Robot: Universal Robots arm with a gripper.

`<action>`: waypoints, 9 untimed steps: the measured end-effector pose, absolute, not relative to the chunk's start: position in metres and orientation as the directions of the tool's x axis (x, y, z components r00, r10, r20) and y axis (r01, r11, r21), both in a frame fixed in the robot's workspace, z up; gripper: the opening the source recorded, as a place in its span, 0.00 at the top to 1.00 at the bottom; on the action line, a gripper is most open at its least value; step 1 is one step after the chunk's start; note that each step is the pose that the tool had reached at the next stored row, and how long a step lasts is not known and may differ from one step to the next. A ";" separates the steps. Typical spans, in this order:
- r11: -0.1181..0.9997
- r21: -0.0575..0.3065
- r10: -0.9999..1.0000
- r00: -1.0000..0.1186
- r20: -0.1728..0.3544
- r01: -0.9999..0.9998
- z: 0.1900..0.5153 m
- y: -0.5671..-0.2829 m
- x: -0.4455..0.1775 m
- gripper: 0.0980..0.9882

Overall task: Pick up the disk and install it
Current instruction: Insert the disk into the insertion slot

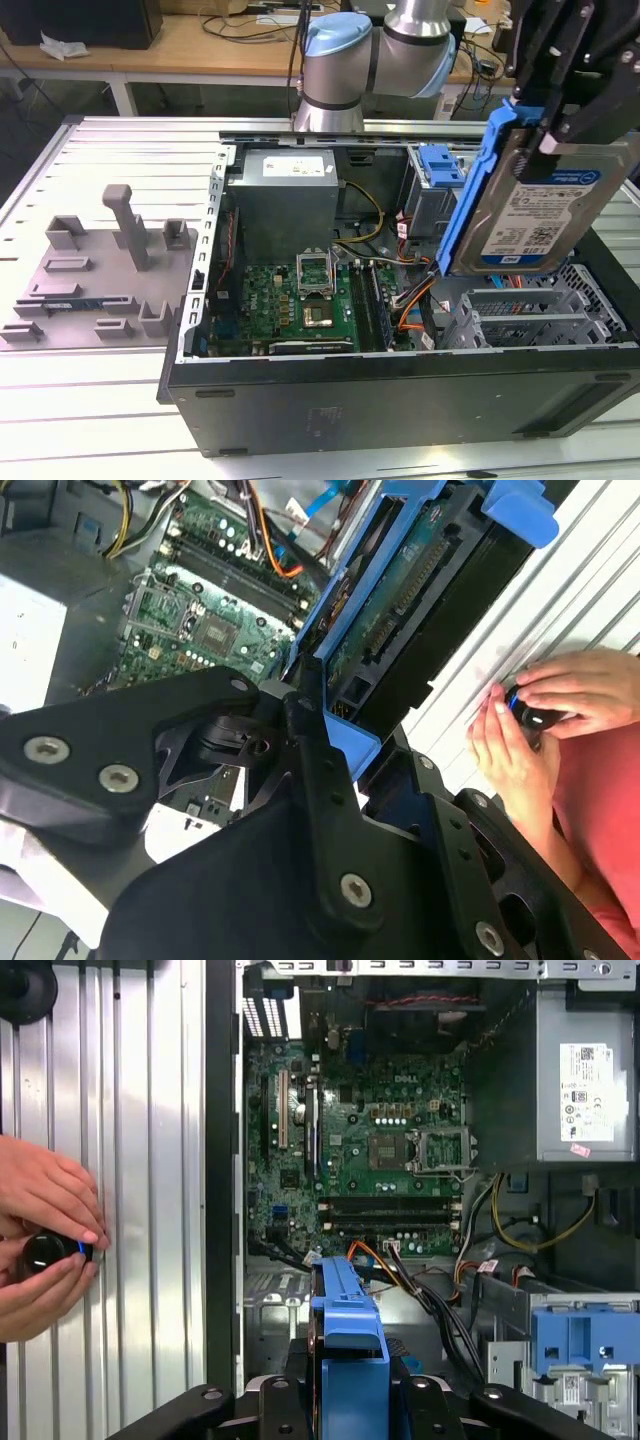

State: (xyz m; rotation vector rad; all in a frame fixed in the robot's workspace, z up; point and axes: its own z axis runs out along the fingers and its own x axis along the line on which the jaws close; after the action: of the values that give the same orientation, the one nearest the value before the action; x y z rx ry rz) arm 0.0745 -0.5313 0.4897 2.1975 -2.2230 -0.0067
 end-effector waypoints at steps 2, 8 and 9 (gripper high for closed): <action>0.012 0.014 -1.000 -0.012 0.008 -1.000 0.490 -0.531 0.080 0.70; 0.014 0.014 -1.000 -0.013 0.008 -1.000 0.489 -0.531 0.099 0.70; 0.014 0.014 -1.000 -0.014 0.008 -1.000 0.489 -0.531 0.102 0.70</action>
State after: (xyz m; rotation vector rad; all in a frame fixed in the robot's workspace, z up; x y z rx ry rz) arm 0.1017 -0.5313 0.4894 2.1950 -2.2254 -0.0067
